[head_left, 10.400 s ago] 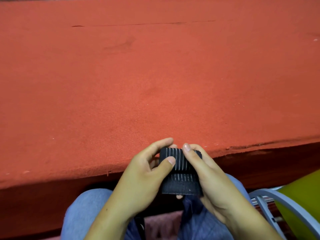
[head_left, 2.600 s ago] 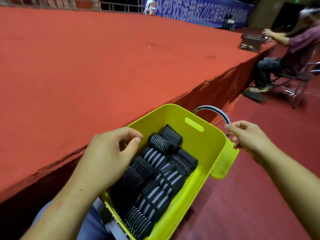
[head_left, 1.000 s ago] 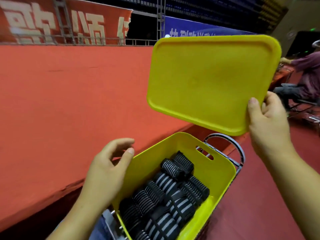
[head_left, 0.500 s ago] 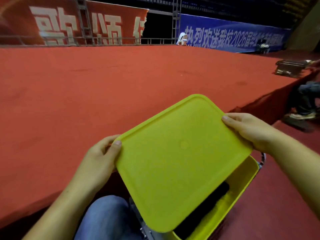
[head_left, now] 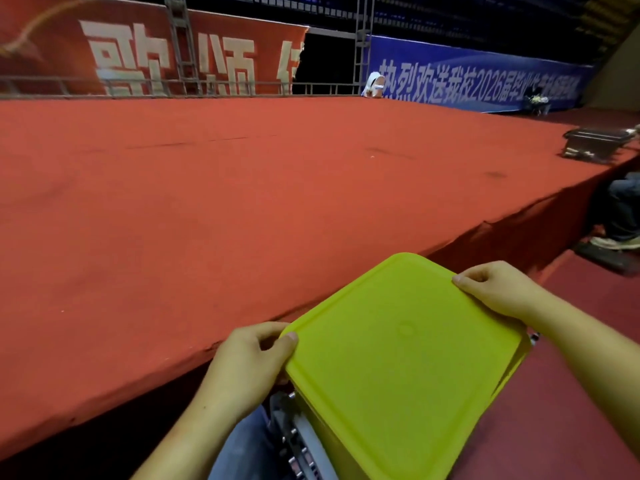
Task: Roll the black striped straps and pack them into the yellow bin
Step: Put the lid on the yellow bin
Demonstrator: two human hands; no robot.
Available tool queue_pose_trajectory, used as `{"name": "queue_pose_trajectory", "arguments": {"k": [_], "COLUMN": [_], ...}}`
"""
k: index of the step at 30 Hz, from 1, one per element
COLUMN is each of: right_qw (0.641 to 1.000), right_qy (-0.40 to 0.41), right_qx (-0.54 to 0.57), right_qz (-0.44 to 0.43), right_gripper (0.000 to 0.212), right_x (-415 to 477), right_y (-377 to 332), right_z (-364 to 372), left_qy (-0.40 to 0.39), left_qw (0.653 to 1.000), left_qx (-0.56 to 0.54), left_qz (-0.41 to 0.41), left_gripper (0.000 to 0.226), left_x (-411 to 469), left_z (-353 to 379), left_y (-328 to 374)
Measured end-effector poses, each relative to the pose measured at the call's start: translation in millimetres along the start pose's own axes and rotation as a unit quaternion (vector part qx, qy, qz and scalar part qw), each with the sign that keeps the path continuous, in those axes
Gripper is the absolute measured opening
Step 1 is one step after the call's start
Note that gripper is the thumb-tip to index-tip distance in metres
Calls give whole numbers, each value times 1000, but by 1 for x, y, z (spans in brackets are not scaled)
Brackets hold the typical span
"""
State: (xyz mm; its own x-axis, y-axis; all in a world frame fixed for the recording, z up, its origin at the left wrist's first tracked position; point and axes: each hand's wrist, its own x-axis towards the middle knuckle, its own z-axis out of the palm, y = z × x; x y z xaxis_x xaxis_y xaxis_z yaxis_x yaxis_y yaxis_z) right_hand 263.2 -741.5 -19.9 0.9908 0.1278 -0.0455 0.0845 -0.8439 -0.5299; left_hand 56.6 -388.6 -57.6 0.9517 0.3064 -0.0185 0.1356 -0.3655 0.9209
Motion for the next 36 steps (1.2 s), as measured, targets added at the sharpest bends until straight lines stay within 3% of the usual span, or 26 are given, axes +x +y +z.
{"name": "queue_pose_trajectory", "arguments": {"k": [4,14,20,27,36], "right_qw": [998,998,997,995,988], "right_qy": [25,39,24,6,-34], "right_qx": [-63,-54,-73,-97,-134], "right_qz": [-1,5,11,13,73], "right_gripper": [16,17,17,20,32], "right_x": [-2,-1,-7,-7,9], "right_y": [4,15,19,16,10], "right_z": [1,4,0,-2,2], "left_qy": [9,55,44,27,-5], "left_qw": [999,982,982,982,977], "left_qx": [52,172,172,182,200], "left_qz": [16,60,70,46,67], "left_gripper": [14,13,8,18,18], "left_x": [7,25,34,39,48], "left_z": [3,12,21,27,30], "left_y": [4,2,2,5,8]}}
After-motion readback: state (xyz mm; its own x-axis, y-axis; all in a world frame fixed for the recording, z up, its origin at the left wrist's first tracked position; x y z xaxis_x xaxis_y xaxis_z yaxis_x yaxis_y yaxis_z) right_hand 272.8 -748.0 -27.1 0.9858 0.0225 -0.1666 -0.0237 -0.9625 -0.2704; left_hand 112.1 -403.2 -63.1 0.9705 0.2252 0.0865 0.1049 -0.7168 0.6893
